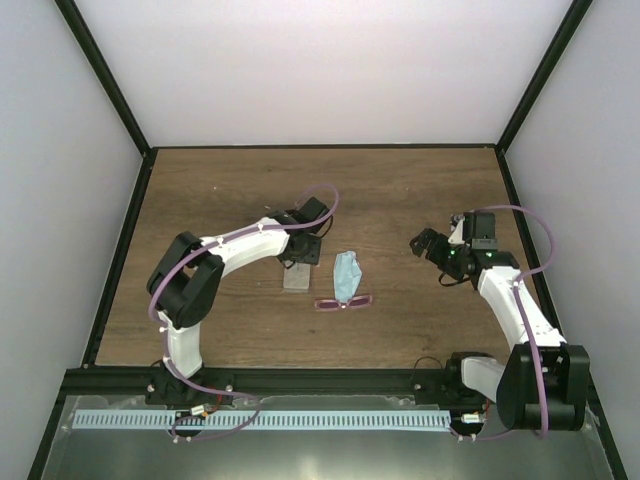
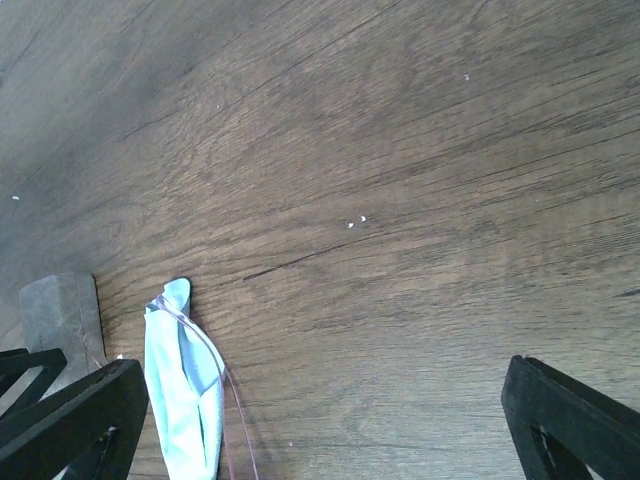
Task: Organize the sunglasses
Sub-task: Pick up the sunglasses case from the center of the board.
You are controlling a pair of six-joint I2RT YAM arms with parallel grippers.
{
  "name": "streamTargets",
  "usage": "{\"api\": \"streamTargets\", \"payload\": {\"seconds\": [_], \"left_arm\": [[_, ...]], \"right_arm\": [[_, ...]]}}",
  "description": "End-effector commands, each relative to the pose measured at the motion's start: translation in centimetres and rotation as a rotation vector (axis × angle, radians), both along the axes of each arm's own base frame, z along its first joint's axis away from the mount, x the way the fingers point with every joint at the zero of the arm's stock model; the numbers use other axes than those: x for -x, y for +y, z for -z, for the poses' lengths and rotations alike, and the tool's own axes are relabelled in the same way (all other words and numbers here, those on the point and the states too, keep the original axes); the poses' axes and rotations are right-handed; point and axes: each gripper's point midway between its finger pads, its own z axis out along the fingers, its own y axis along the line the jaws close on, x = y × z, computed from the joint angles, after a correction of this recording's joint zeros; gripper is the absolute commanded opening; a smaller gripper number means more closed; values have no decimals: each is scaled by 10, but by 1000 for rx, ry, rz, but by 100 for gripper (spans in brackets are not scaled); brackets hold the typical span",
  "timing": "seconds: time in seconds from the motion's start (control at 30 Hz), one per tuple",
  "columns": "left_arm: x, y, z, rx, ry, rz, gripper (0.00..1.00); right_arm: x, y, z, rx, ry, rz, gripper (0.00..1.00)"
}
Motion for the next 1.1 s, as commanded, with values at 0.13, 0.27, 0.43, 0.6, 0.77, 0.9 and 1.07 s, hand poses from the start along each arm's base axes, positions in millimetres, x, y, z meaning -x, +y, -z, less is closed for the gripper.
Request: {"api": "streamTargets", "payload": {"seconds": [0.13,0.27,0.43,0.6,0.77,0.9,1.07], "left_arm": [[5,-10,-8,76,16,-7,70],[-1,-4,-37,102,-44,-28,99],[-9,29,-69,190,-71,-114,100],[1,103,-58,228,-48,-302,100],[21,156,-59,232,-76,-466,100],[27,176,-65,261,-99,-528,100],[26,183,-66,263,-91,-527,100]], "right_arm": [[-6,6,-13,-18,-43,-43,100],[-11,30,-20,3,-52,-92,100],[-15,77,-17,119,56,-112,100],[-22,141,-21,281,117,-174,100],[-20,219,-18,309,133,-294,100],[-16,276,-10,300,140,-376,97],[-21,311,13,344,191,-415,95]]}}
